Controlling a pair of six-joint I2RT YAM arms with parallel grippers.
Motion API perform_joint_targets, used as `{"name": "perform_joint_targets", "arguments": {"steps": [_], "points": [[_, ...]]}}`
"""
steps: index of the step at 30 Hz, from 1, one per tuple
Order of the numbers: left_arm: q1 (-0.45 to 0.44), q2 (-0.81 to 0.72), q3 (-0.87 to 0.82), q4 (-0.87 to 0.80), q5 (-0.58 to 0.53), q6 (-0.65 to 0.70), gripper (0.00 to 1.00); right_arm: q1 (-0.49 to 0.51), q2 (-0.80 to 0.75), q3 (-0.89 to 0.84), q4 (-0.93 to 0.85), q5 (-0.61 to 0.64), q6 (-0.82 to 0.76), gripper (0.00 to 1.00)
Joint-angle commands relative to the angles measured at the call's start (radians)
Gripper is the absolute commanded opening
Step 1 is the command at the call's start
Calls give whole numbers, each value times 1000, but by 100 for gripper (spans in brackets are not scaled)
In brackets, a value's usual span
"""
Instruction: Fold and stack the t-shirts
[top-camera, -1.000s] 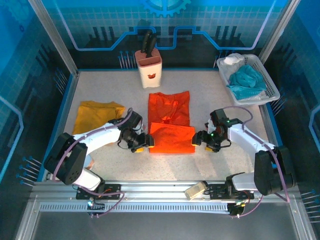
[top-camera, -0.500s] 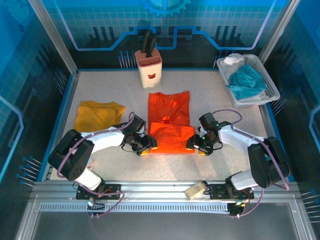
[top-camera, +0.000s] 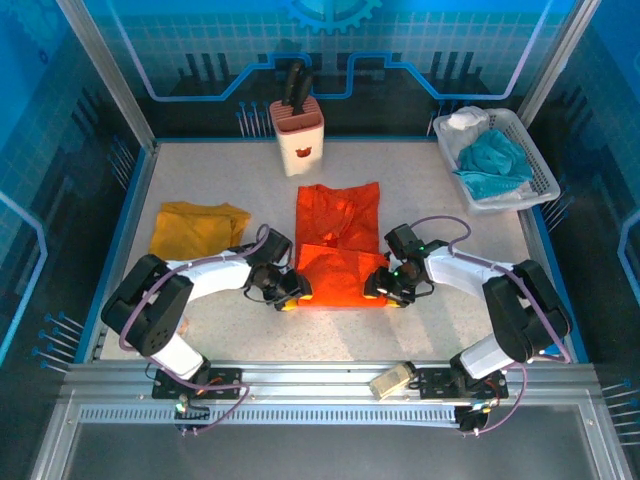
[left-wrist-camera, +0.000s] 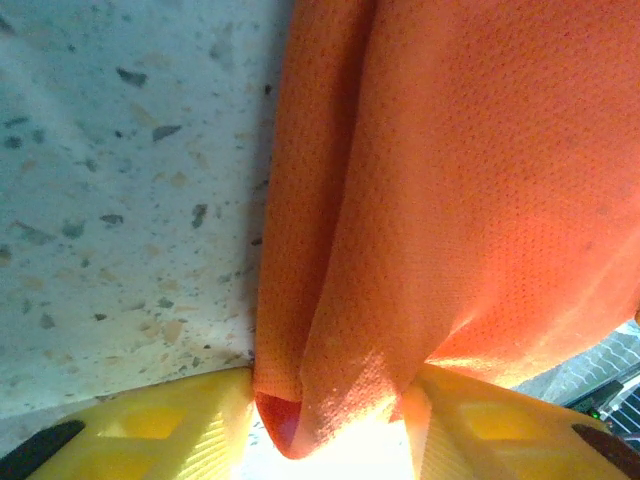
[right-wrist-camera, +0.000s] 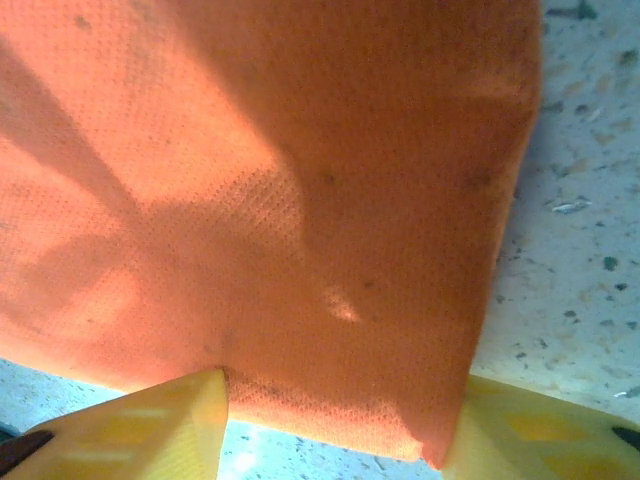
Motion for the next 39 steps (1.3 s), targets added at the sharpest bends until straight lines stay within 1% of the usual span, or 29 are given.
{"name": "perform_joint_targets", "arguments": {"steps": [1,8,12,13,14,16,20,23,25,29,33,36,37,39], "points": [[-12,69,35,89,-31,25,41,19,30,13,47,-4,8,54],[-6,89,63,65,-39,45,27,21,19,2,71,-3,19,45],[-6,99,79,58,-38,57,20,24,21,3,94,-16,20,32],[-7,98,84,54,-39,60,19,24,20,3,100,-21,18,27],[-6,96,88,48,-40,64,17,23,19,4,102,-20,16,25],[-8,89,89,40,-43,67,14,23,15,0,106,-21,16,17],[-8,69,73,36,-47,70,7,23,-2,-25,125,-21,17,7],[-8,44,53,29,-40,75,2,23,-37,-48,137,-34,10,6],[-14,14,41,7,-48,80,0,23,-76,-59,111,-20,-2,2],[-40,-55,5,-16,-62,66,0,23,-143,-78,53,-7,-26,0],[-98,-116,-33,-18,-59,29,0,28,-210,-118,25,-38,-25,0],[-131,-159,-72,-11,-82,-4,0,32,-249,-149,9,-29,-27,0],[-132,-166,-88,-8,-87,-14,0,32,-250,-157,6,-28,-29,1],[-134,-181,-136,23,-83,-42,0,32,-239,-165,-3,-37,-33,10]]}}
